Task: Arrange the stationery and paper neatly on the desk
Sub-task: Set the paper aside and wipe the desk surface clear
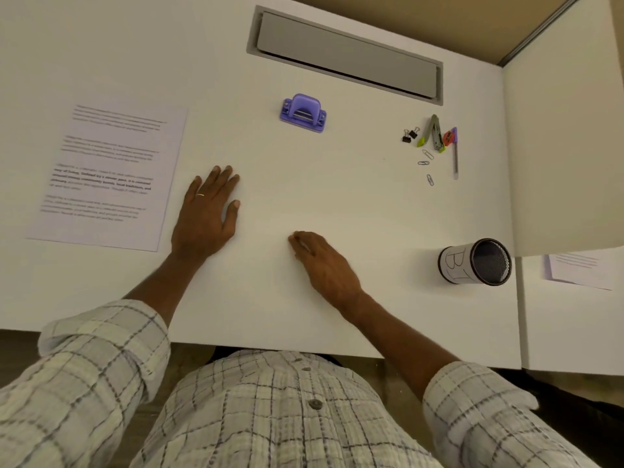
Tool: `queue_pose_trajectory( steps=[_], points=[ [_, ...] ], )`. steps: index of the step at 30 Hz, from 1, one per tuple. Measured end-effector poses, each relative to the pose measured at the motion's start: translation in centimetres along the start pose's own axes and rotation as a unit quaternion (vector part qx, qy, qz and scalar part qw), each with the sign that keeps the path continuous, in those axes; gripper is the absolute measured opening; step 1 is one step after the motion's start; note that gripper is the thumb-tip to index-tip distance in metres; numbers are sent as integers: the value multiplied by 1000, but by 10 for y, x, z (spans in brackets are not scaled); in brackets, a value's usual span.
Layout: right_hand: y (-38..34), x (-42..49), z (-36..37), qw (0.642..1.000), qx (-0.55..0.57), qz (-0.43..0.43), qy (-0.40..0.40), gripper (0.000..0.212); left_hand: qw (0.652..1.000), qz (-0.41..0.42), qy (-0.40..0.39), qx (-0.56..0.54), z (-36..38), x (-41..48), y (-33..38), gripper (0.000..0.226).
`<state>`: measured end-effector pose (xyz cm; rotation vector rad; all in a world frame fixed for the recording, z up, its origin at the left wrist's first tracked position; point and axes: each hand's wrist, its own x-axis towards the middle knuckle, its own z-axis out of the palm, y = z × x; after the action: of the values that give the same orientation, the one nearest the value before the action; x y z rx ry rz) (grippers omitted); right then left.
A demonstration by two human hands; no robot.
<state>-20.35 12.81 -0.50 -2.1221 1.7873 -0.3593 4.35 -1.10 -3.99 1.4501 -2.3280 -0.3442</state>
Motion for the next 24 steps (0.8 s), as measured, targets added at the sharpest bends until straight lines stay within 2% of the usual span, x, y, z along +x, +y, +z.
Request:
queue_pose_trajectory(
  steps=[2, 6, 9, 15, 21, 24],
  points=[
    [6, -4, -11, 1000, -7, 20, 23, 43, 1000, 0, -2, -4, 0, 0, 0, 52],
    [14, -7, -24, 984, 67, 124, 104, 30, 1000, -2, -14, -6, -1, 1, -1, 52],
    [10, -6, -20, 968, 116, 189, 118, 23, 1000, -3, -17, -8, -3, 1, -1, 53],
    [-25, 23, -12, 973, 129, 166, 95, 17, 1000, -4, -10, -13, -3, 0, 0, 52],
    [-13, 25, -25, 961, 130, 207, 128, 18, 1000, -5, -11, -14, -2, 0, -1, 52],
    [-10, 18, -28, 970, 123, 185, 102, 24, 1000, -7, -11, -13, -2, 0, -1, 52]
  ],
)
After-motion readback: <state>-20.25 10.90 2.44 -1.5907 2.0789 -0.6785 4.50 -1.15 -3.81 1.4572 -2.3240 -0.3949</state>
